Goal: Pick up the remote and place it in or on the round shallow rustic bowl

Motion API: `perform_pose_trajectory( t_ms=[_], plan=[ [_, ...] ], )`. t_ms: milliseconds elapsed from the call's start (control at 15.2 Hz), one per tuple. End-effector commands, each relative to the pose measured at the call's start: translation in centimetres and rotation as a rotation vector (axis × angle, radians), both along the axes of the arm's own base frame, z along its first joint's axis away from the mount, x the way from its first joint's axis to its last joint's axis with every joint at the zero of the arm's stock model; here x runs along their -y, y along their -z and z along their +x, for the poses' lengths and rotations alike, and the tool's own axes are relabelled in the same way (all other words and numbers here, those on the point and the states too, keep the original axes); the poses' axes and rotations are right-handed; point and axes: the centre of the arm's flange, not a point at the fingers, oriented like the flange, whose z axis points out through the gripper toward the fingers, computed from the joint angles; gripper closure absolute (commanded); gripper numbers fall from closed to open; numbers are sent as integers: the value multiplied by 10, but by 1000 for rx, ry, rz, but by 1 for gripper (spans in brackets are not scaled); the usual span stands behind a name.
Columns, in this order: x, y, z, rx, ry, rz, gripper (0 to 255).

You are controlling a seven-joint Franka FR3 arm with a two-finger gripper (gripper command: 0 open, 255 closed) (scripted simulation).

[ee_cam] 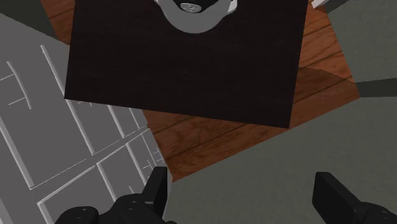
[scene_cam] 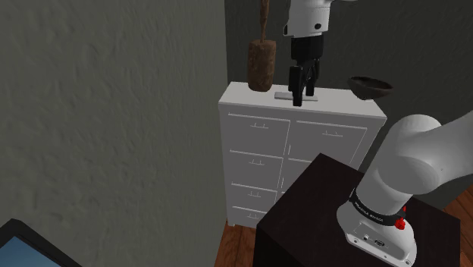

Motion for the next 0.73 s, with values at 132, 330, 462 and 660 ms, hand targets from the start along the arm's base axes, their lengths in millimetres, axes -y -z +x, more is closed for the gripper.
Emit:
perform_pose_trajectory(
  t_ms=[132, 330, 462, 660],
  plan=[
    [23, 9, 4, 12, -26, 0, 0],
    [58, 22, 12, 29, -65, 0, 0],
    [81, 31, 19, 41, -92, 1, 0],
    [115, 44, 29, 59, -131, 1, 0]
  ],
)
